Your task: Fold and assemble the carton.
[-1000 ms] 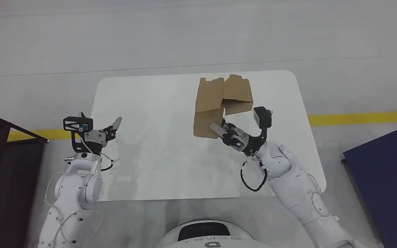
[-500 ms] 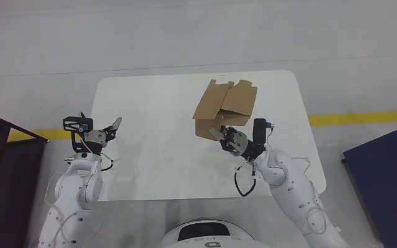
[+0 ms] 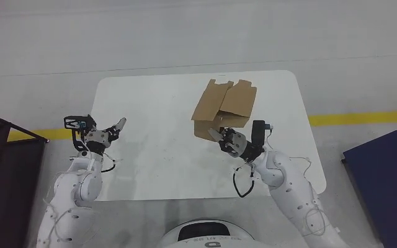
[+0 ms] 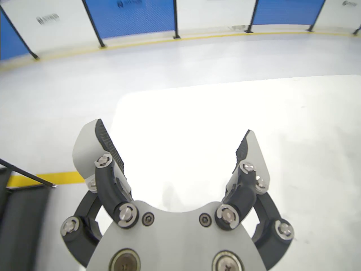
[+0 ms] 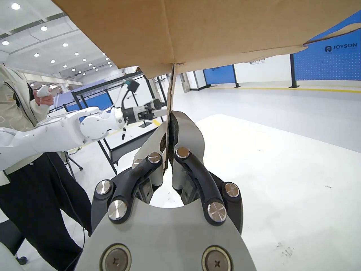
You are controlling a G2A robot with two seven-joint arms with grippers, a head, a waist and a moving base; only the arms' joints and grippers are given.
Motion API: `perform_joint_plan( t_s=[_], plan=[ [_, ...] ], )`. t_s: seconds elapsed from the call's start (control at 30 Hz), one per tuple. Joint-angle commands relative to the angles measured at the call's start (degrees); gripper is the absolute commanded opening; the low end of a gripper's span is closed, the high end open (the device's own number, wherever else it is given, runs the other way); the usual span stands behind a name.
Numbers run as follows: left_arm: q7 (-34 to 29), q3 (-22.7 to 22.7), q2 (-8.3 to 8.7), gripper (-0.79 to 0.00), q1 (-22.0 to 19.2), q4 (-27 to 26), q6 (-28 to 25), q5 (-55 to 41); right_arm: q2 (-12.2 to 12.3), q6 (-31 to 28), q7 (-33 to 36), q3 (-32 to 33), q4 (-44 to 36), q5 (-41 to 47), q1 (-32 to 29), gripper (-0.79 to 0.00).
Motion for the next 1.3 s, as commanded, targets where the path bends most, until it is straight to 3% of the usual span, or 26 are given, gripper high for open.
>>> perform_joint_plan(
  t_s=[0.0, 0.13, 0.4, 0.63, 0.8, 1.07, 1.1, 1.13, 1.23, 1.27],
  plan=[
    [-11.6, 1.3, -0.04, 0.000, -1.5, 1.3, -8.6, -19.0, 0.0, -3.8, 1.3, -0.8, 1.8, 0.2, 1.5, -0.785],
    [-30.7, 2.6, 0.61, 0.000, -7.7, 4.9, -15.2, -35.3, -0.1, -4.3, 2.3, -3.9, 4.4, 2.3, 4.1, -0.785],
    [-50.3, 7.2, 1.18, 0.000, -15.5, 6.1, -18.6, -60.4, 0.6, -4.3, 2.4, -7.2, 6.6, 2.8, 6.1, -0.785],
    [-61.3, 10.8, 1.08, 0.000, -20.5, 11.5, -11.6, -84.1, 1.8, -4.3, 0.3, -8.6, 6.1, 2.7, 5.9, -0.785],
    [-63.2, 15.5, 0.53, 0.000, -24.7, 16.2, -9.7, -86.8, 2.7, -4.3, -0.3, -10.4, 6.3, 2.3, 6.6, -0.785],
    [-60.3, 19.3, -0.07, -0.206, -28.2, 19.5, -9.6, -86.5, 3.8, -4.3, -1.1, -13.3, 5.9, 2.3, 7.9, -0.785],
    [-59.7, 19.6, -0.13, -0.296, -28.5, 19.9, -9.2, -86.7, 3.9, -4.3, -1.1, -13.7, 5.9, 2.3, 8.1, -0.785],
    [-59.3, 19.8, -0.20, -0.434, -28.8, 20.2, -8.9, -87.1, 4.0, -4.3, -1.1, -14.1, 5.9, 2.3, 8.3, -0.785],
    [-59.4, 20.4, -0.32, -0.610, -29.5, 21.0, -9.1, -88.6, 4.3, -4.3, -1.1, -15.2, 6.4, 2.6, 9.0, -0.785],
    [-59.7, 20.4, -0.32, -0.785, -29.7, 21.2, -9.3, -88.8, 4.4, -4.3, -1.1, -15.5, 6.7, 2.8, 9.3, -0.785]
  ],
)
